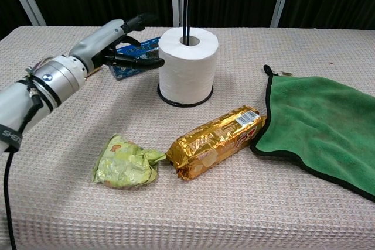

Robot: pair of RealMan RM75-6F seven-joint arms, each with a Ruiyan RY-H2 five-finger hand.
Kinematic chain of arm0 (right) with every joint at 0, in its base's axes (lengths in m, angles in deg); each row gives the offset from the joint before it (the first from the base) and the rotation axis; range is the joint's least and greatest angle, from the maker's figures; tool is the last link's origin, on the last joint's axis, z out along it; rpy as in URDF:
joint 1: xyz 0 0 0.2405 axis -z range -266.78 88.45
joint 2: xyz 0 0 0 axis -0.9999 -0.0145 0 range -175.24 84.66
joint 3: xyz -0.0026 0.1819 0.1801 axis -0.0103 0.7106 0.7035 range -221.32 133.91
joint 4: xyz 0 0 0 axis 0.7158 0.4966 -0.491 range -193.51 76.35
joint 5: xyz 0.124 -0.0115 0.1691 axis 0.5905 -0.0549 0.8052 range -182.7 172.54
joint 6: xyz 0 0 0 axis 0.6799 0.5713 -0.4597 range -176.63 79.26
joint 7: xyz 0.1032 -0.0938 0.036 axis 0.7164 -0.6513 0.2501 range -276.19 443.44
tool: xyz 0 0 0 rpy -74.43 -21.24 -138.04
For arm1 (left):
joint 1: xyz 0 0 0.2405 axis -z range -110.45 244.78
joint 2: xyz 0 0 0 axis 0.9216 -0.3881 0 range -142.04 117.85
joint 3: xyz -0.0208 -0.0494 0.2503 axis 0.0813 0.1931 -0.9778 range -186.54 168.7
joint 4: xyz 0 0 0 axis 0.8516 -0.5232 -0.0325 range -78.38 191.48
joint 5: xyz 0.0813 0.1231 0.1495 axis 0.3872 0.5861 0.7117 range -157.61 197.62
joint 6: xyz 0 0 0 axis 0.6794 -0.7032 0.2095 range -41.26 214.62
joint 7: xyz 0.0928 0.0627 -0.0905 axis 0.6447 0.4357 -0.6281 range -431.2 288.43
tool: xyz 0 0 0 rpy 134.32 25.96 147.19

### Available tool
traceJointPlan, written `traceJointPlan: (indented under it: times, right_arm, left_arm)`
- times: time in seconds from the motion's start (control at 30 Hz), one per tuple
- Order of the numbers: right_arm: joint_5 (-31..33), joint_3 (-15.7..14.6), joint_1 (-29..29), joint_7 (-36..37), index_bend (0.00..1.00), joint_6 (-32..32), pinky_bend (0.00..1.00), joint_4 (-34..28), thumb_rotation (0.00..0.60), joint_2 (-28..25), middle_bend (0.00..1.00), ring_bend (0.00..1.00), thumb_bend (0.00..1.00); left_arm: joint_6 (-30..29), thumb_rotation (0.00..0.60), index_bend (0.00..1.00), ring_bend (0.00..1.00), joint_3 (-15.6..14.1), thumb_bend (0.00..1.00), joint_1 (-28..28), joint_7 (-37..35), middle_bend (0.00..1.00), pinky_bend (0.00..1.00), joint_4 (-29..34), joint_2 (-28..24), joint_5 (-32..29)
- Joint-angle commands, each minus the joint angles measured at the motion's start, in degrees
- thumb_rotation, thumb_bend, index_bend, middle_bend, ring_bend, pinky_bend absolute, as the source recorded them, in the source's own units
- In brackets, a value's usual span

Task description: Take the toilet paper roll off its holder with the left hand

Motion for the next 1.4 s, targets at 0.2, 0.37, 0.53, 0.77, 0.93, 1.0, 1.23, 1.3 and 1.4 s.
traceJointPlan:
  times: [0.2, 0.37, 0.53, 0.77, 0.93, 1.0, 1.23, 1.3, 1.4]
  right_arm:
    - [0.47, 0.01, 0.29, 0.79, 0.0, 0.24, 0.0, 0.4, 0.6, -0.22, 0.0, 0.0, 0.23]
    - [0.84, -0.09, 0.41, 1.58, 0.0, 0.14, 0.0, 0.91, 0.6, -0.03, 0.0, 0.0, 0.23]
    - [1.04, 0.1, 0.38, 1.95, 0.0, 0.26, 0.0, 1.11, 0.6, -0.06, 0.0, 0.0, 0.23]
    - [1.42, 0.16, 0.44, 2.3, 0.0, 0.08, 0.0, 1.28, 0.6, -0.34, 0.0, 0.0, 0.23]
    - [1.78, 0.22, 0.53, 2.52, 0.0, -0.02, 0.0, 1.38, 0.6, -0.46, 0.0, 0.0, 0.23]
    - [1.73, 0.17, 0.55, 2.61, 0.0, 0.02, 0.0, 1.44, 0.6, -0.39, 0.0, 0.0, 0.23]
    - [1.62, 0.15, 0.69, 2.51, 0.0, 0.29, 0.0, 1.21, 0.6, -0.58, 0.0, 0.0, 0.24]
    - [1.52, 0.2, 0.77, 2.47, 0.0, 0.52, 0.0, 0.91, 0.6, -0.79, 0.0, 0.0, 0.24]
    - [1.4, 0.25, 0.85, 2.25, 0.0, 0.81, 0.0, 0.41, 0.6, -0.92, 0.0, 0.0, 0.24]
  left_arm:
    - [2.25, 0.345, 0.0, 0.02, 0.34, 0.0, 3.67, -2.16, 0.01, 0.18, -4.17, 3.81, -0.31]
    - [4.28, 0.348, 0.0, 0.02, 1.62, 0.0, 5.71, -3.17, 0.01, 0.18, -6.84, 5.53, -1.76]
    - [5.59, 0.513, 0.0, 0.02, 2.02, 0.0, 7.01, -5.07, 0.03, 0.18, -8.62, 6.53, -2.44]
    - [5.01, 0.6, 0.06, 0.06, 3.31, 0.07, 7.87, -7.99, 0.21, 0.18, -10.06, 7.61, -3.57]
    - [3.22, 0.6, 0.2, 0.16, 4.27, 0.14, 7.99, -9.73, 0.33, 0.19, -9.89, 7.83, -4.11]
    - [2.47, 0.6, 0.25, 0.19, 4.48, 0.16, 7.86, -10.32, 0.37, 0.2, -9.28, 7.66, -4.19]
    - [-0.95, 0.6, 0.3, 0.23, 5.14, 0.17, 7.33, -9.83, 0.42, 0.21, -2.9, 3.65, -3.5]
    - [-1.88, 0.6, 0.3, 0.23, 6.12, 0.17, 7.29, -9.03, 0.42, 0.21, 1.01, 1.29, -3.6]
    - [-3.52, 0.6, 0.3, 0.23, 8.39, 0.17, 7.2, -5.69, 0.42, 0.21, 9.65, -3.94, -3.89]
